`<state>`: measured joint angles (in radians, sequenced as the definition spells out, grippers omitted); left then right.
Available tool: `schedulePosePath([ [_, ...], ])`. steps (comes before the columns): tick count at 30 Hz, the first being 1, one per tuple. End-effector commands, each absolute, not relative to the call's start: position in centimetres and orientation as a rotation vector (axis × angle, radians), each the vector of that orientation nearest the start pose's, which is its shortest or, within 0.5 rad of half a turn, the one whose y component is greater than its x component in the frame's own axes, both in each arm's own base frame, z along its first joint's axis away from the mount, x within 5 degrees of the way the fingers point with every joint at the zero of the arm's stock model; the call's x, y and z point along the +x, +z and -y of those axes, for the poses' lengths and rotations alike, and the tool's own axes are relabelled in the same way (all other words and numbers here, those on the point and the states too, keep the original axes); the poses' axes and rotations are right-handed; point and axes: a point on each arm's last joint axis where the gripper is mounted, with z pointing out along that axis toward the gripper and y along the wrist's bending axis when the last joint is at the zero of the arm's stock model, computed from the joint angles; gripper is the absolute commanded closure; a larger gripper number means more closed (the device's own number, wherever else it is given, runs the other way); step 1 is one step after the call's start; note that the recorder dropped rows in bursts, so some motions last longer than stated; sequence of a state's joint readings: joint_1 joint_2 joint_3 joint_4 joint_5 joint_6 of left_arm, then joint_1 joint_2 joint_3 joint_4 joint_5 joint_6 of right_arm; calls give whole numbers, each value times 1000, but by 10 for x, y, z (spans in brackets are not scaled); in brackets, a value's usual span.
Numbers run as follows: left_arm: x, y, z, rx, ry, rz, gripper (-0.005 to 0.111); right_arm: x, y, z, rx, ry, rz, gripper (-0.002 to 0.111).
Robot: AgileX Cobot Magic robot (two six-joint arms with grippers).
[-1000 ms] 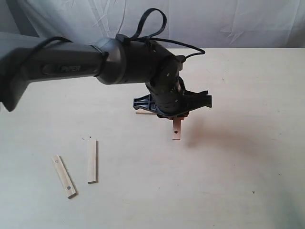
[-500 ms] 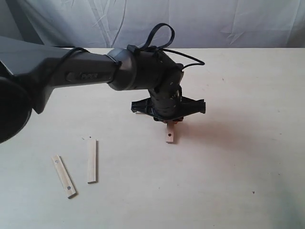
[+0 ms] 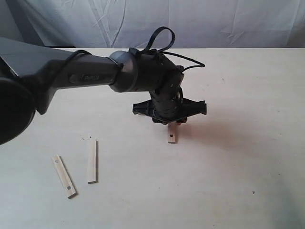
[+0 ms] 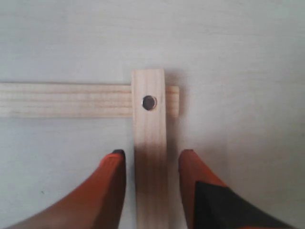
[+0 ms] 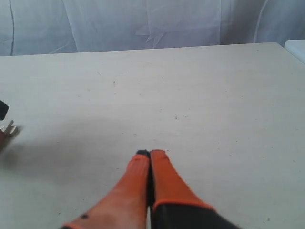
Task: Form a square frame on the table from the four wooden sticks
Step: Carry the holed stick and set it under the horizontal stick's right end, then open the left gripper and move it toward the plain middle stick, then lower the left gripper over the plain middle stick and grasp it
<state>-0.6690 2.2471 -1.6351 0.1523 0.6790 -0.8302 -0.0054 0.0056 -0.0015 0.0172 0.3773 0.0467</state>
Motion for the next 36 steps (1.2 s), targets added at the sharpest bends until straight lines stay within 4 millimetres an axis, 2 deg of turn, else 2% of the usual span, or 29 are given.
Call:
schedulePosePath([
  [1, 370, 156, 280, 0, -228, -2764, 69, 53, 180, 0, 56, 33, -1848, 109],
  [3, 365, 168, 273, 59, -142, -2787, 69, 53, 180, 0, 56, 33, -1848, 109],
  [5, 360, 179, 264, -12, -51, -2820, 70, 53, 180, 0, 56, 33, -1848, 109],
  [9, 351, 196, 253, 0, 68, -2852, 70, 53, 180, 0, 56, 33, -1848, 109],
  [13, 337, 200, 238, 27, 139, -2854, 70, 53, 180, 0, 56, 33, -1848, 109],
  [19, 299, 180, 199, -39, 290, -2866, 70, 53, 180, 0, 56, 33, -1848, 109],
  [25, 267, 161, 168, -197, 213, -2864, 70, 53, 180, 0, 57, 36, -1846, 109],
  [30, 261, 150, 144, -337, 87, -2862, 70, 53, 180, 0, 57, 36, -1846, 109],
  [36, 259, 139, 140, -357, -48, -2850, 70, 53, 180, 0, 57, 36, -1846, 109],
])
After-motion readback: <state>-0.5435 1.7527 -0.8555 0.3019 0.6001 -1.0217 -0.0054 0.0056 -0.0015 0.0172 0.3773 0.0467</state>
